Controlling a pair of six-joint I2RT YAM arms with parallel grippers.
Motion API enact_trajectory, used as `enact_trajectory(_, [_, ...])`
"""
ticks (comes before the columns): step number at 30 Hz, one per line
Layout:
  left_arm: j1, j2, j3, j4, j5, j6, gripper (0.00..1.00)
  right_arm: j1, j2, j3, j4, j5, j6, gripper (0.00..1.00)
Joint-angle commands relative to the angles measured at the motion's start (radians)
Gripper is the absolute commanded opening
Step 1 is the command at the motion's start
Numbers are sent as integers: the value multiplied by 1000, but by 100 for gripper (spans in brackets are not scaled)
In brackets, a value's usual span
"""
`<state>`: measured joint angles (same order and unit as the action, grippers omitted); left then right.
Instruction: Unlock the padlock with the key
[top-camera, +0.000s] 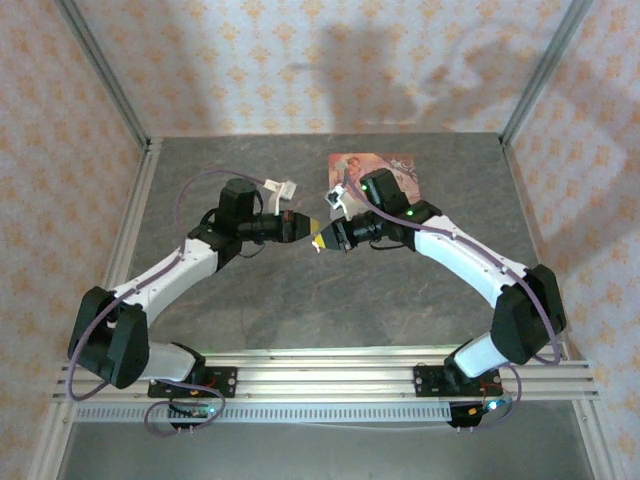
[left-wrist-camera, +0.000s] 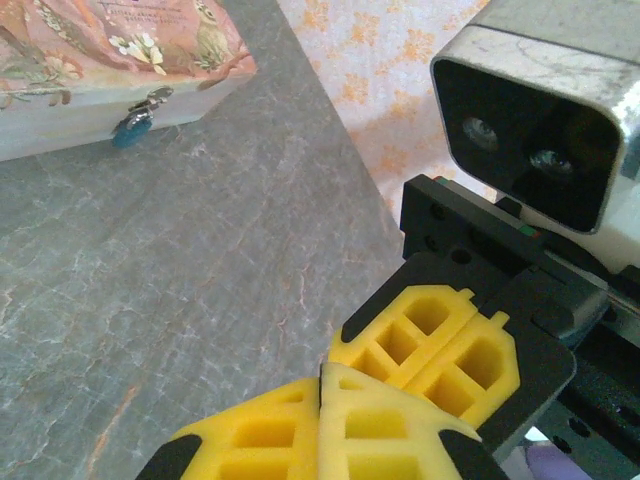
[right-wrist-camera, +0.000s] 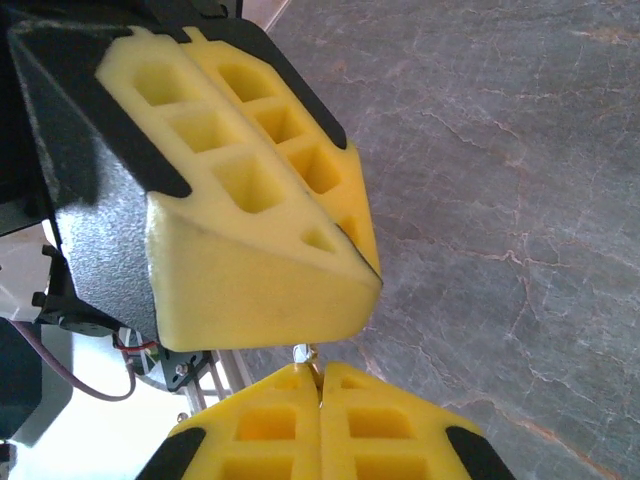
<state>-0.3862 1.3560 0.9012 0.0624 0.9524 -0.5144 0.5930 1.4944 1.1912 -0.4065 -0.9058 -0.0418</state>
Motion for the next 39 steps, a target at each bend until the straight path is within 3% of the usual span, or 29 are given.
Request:
enact_trajectory(1, [-6,-50,22,-65,-17,80,0,0,-38,-14,50,54,20,0])
enact_trajectory(4, [-6,-62,39,-110,-27,128,0,0,-46,-22,67,74,27,2])
enact_trajectory(7, [-6,-74,53,-149,-62,165,0,0,-55,-25,66,83,31,11])
enact_trajectory(10, [-5,-88,61,-173,-91,195,0,-1,-75,-32,55,101,30,35])
enact_trajectory(14, [-6,-95,88,-209,-119,231,0,-1,-122,-60,42,116,20,45])
enact_trajectory(19, [-8,-74,155,-309,-119,308,0,0,-175,-91,29,91,14,45])
enact_trajectory(25, [-13,-26,269,-453,-33,413,0,-1,-194,-122,101,-56,6,45])
enact_trajectory(32, [-21,-15,358,-552,66,502,0,-11,-203,-169,321,-188,153,43])
enact_trajectory(39, [-23,-18,381,-589,123,523,0,-35,-242,-192,399,-197,221,42])
